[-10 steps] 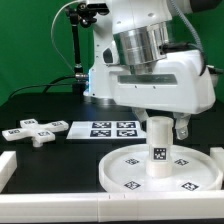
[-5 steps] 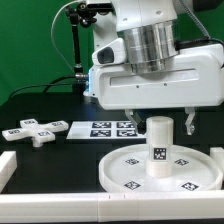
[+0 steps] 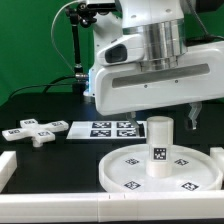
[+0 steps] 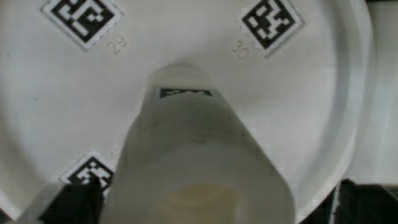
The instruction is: Assemble round table
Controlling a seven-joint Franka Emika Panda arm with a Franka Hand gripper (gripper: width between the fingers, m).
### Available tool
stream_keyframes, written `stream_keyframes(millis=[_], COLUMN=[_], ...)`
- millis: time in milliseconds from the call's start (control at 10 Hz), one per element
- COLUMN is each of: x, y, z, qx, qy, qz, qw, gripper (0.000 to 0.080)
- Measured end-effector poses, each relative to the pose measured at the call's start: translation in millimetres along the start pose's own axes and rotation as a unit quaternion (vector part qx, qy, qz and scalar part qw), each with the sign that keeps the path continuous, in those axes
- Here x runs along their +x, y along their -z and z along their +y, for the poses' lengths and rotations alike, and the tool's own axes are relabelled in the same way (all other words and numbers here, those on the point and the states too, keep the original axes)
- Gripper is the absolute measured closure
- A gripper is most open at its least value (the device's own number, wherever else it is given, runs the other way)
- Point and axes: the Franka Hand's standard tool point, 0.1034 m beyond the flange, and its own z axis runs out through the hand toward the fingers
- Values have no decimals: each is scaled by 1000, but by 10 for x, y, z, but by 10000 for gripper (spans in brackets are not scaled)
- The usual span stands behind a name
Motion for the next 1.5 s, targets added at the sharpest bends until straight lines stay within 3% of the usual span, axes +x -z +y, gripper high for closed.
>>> stream_keyframes(millis=[500, 800, 1500], x=[-9, -31, -101], y=[-5, -20, -51], z=[49, 54, 105], qx=[-4, -21, -26], qy=[150, 317, 536], qz=[-2, -20, -57], qw=[989, 948, 842], gripper=[151, 151, 151])
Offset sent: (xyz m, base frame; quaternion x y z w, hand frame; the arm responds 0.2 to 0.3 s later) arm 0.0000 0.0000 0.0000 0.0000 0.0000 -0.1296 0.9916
